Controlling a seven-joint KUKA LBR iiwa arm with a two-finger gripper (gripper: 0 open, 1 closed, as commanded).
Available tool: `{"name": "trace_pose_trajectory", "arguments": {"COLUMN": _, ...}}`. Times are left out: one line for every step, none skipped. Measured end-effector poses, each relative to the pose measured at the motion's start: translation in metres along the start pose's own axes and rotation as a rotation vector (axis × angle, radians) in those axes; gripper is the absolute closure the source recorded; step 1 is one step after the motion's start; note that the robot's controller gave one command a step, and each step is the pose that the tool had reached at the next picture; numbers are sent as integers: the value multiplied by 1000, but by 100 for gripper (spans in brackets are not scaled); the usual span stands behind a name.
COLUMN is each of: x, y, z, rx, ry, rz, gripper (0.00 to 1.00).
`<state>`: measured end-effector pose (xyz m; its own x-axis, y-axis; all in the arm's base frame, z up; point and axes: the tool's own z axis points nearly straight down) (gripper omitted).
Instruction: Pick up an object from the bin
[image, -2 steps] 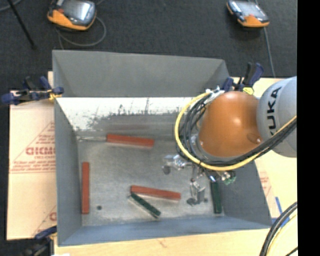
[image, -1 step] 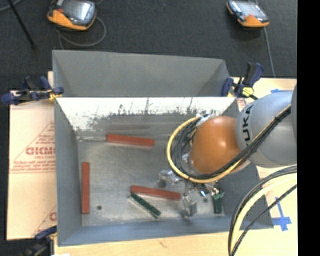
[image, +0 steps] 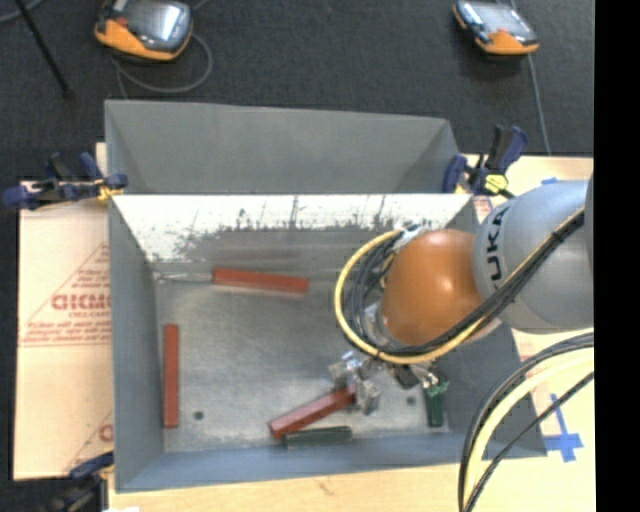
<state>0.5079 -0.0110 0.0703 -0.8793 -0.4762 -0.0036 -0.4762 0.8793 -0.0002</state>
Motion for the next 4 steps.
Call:
{"name": "trace_pose_trajectory", "arguments": {"x": 0, "y": 0, "z": 0, "rx": 0, "ry": 0, "rz": 1, "gripper": 0}}
{"name": "trace_pose_trajectory", "arguments": {"x": 0, "y": 0, "z": 0, "rx": 0, "ry": 0, "rz": 3, "gripper": 100}}
{"name": "trace_pose_trajectory", "arguments": {"x": 0, "y": 0, "z": 0, "rx": -1, "ry": 0, "rz": 3, "gripper": 0}}
{"name": "trace_pose_trajectory", "arguments": {"x": 0, "y": 0, "z": -1, "rx": 0, "ry": -1, "rz": 5, "gripper": 100}}
